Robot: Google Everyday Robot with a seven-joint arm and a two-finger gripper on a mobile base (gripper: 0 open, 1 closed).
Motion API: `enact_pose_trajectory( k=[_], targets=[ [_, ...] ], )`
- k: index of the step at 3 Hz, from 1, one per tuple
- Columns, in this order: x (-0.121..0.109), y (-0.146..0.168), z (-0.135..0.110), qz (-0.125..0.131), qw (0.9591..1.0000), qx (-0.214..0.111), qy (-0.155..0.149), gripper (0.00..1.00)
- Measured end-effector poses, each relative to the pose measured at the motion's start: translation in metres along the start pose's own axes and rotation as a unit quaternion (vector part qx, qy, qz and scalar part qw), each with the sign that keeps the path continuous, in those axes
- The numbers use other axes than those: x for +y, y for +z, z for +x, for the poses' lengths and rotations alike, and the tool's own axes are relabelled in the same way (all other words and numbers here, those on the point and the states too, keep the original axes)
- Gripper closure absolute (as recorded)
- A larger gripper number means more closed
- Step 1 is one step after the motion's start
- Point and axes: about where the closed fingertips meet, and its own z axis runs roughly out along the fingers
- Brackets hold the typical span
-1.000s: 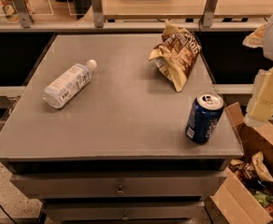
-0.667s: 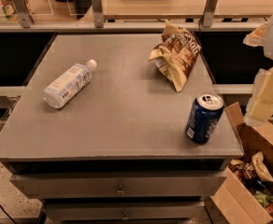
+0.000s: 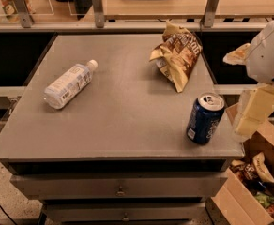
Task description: Move pepsi can near brown chip bag
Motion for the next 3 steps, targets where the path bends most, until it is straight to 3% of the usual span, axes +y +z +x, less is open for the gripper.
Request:
enact_pose_trajectory(
  k=[1,2,3],
  targets=[
    [0.016,0.031,-0.015,-0.037,0.9988,-0.026,-0.02,0.0],
    [0.026,0.059,-0.029,-0.068,0.9961,-0.043,-0.036,0.17],
    [0.029,0.073,-0.038,-0.084,0.9942,-0.05,-0.045,0.39]
  ],
)
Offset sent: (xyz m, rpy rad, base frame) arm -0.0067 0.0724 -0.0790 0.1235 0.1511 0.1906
